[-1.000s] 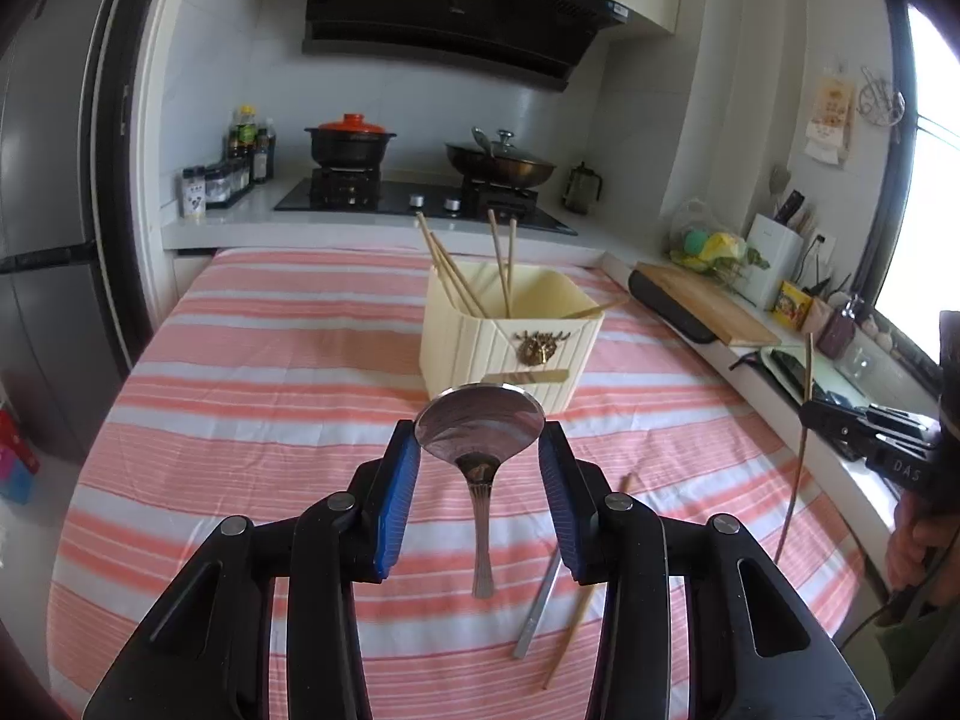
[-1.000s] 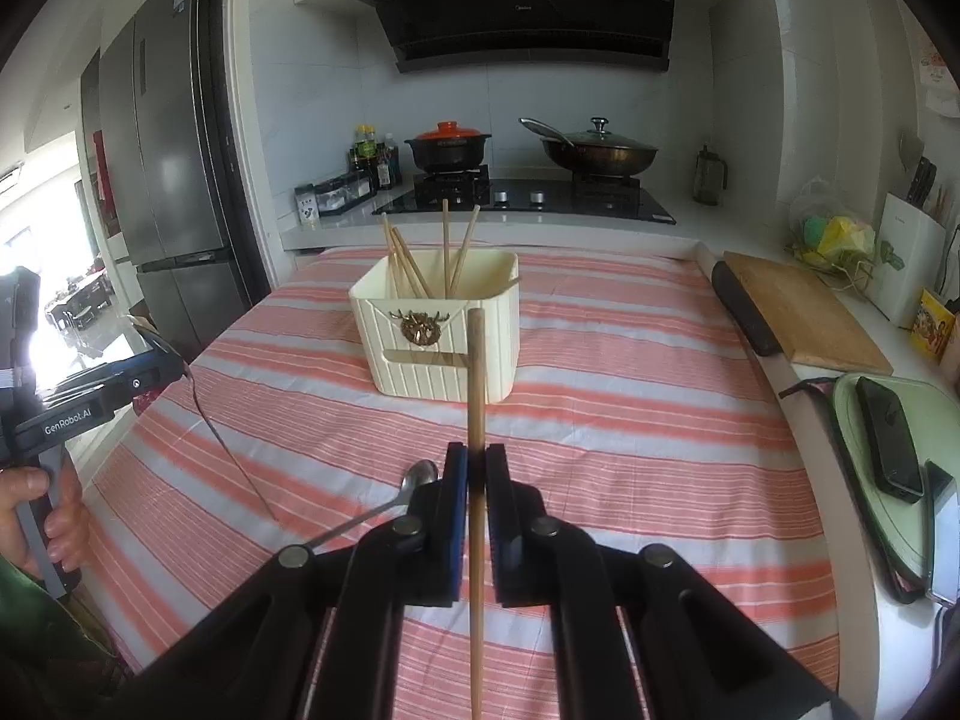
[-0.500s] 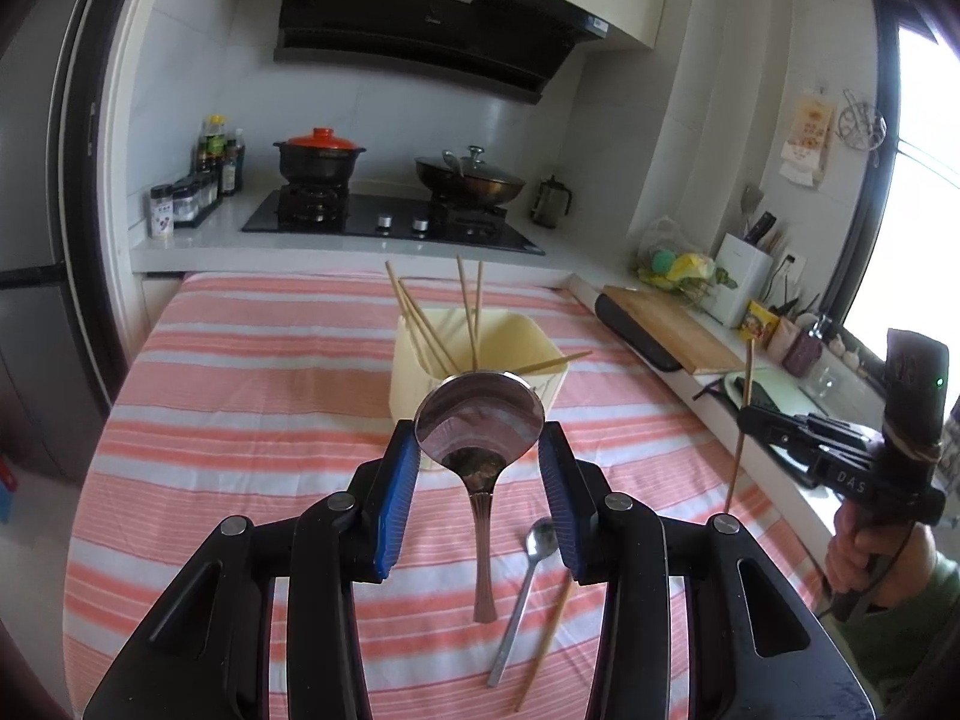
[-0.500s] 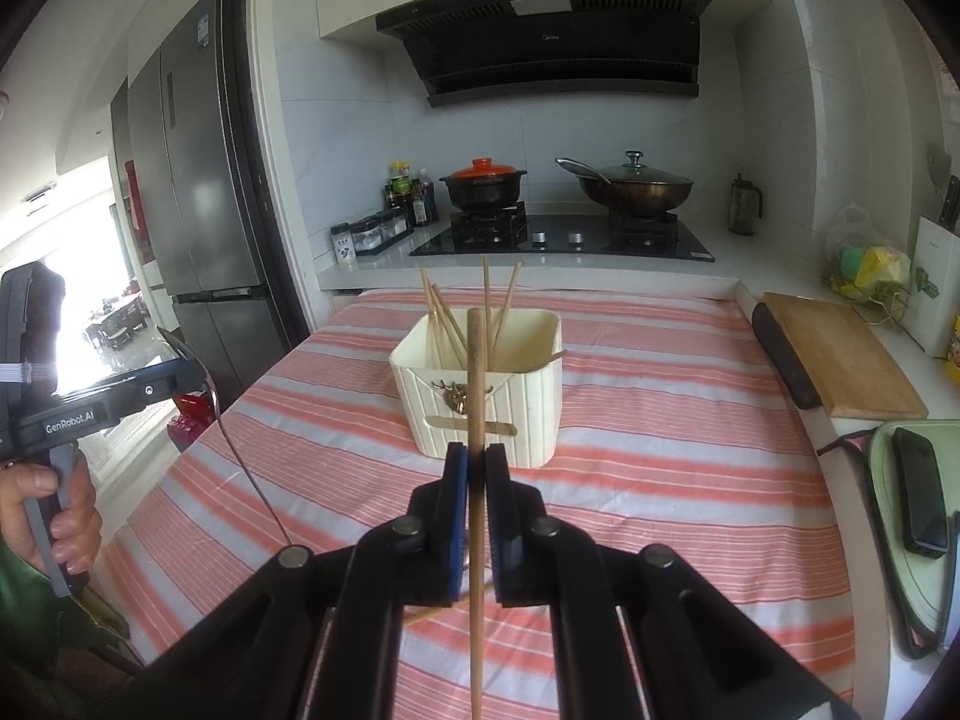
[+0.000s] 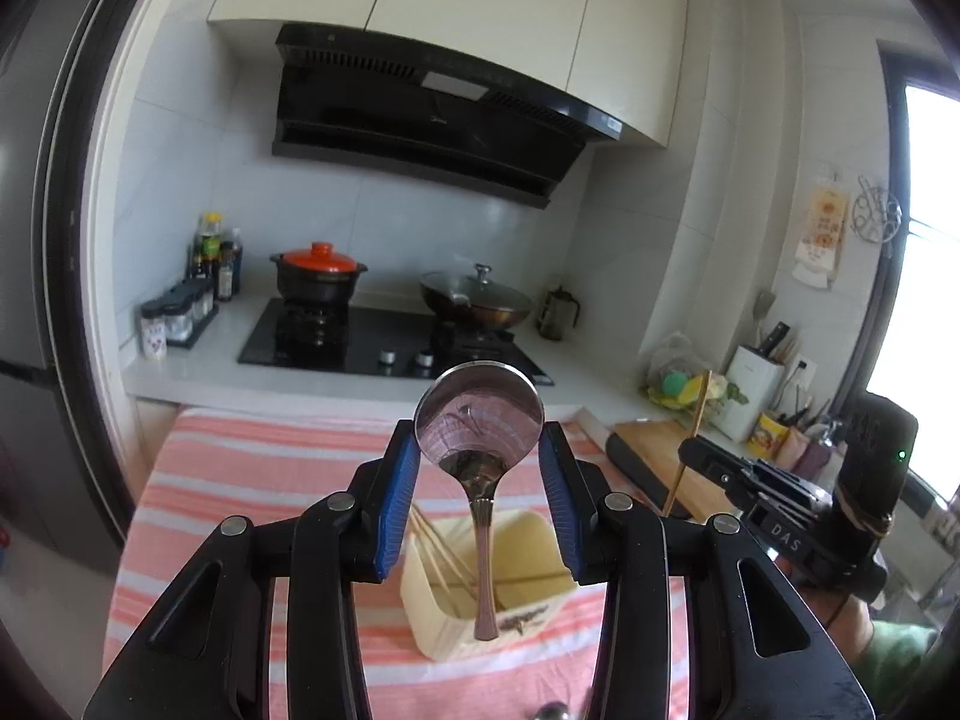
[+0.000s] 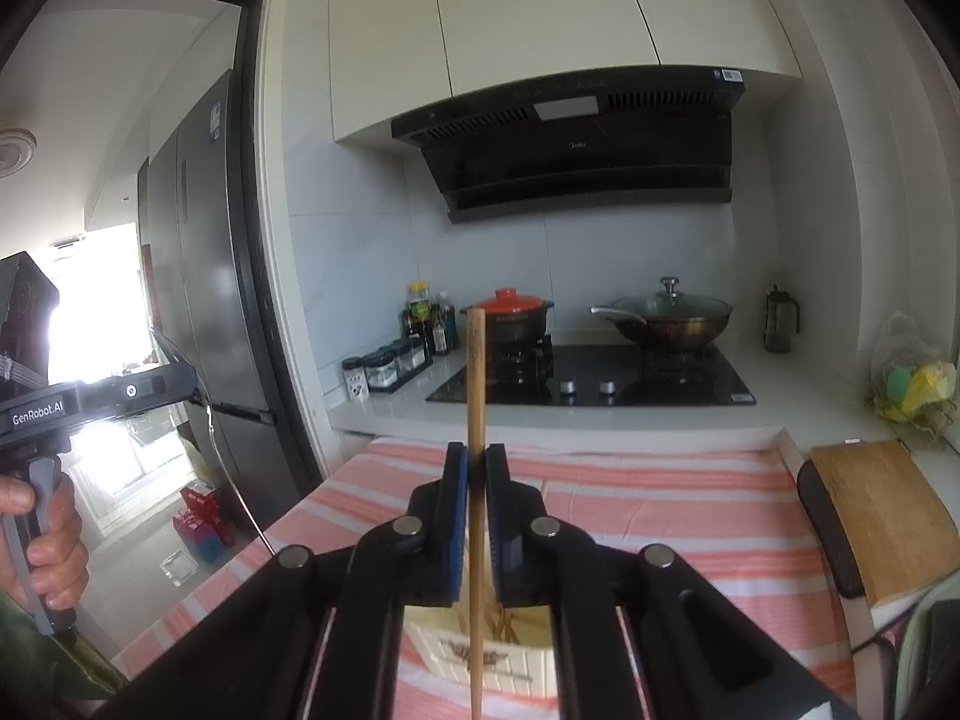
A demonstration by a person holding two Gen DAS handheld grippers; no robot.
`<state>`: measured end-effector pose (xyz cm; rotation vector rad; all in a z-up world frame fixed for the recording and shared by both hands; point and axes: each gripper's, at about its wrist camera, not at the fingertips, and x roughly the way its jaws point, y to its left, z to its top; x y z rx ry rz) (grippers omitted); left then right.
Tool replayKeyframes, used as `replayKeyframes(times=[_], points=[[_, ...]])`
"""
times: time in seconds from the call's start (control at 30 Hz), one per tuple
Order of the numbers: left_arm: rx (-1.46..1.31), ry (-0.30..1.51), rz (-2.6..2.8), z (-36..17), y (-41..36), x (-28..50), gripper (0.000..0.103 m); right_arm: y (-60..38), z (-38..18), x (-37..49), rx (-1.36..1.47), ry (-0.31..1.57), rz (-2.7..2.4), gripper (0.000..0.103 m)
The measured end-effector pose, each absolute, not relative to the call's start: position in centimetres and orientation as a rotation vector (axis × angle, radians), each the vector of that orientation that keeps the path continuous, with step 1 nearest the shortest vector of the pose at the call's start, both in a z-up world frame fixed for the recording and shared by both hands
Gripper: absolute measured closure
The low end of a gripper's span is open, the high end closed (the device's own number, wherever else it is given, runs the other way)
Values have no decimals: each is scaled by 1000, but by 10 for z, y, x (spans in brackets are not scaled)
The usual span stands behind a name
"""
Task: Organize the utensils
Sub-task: 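Carry the spoon and chopstick over the cream holder with both tools, then open both tools to drop spoon and chopstick into the holder, withdraw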
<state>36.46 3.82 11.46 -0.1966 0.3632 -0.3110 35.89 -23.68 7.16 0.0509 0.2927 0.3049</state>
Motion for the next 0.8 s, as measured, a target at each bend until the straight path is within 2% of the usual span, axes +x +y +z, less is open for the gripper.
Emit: replayKeyframes(times=[0.2,0.47,0.7,0.73,0.77,0.8], points=[[-225,414,-280,87,29,430,62,-220,59,419,19,242,295,97],[-228,629,-262,7,17,487,62,-220,-14,475,27,487,318,97],[-189,780,-232,-32,1,497,60,-220,-57,492,31,712,304,93],[-197,794,-233,-32,3,495,56,-219,-58,493,28,747,300,91],[-206,799,-232,-29,7,490,46,-220,-56,493,33,771,298,77],[-207,794,-221,-23,12,483,40,-223,-49,489,48,776,299,63]])
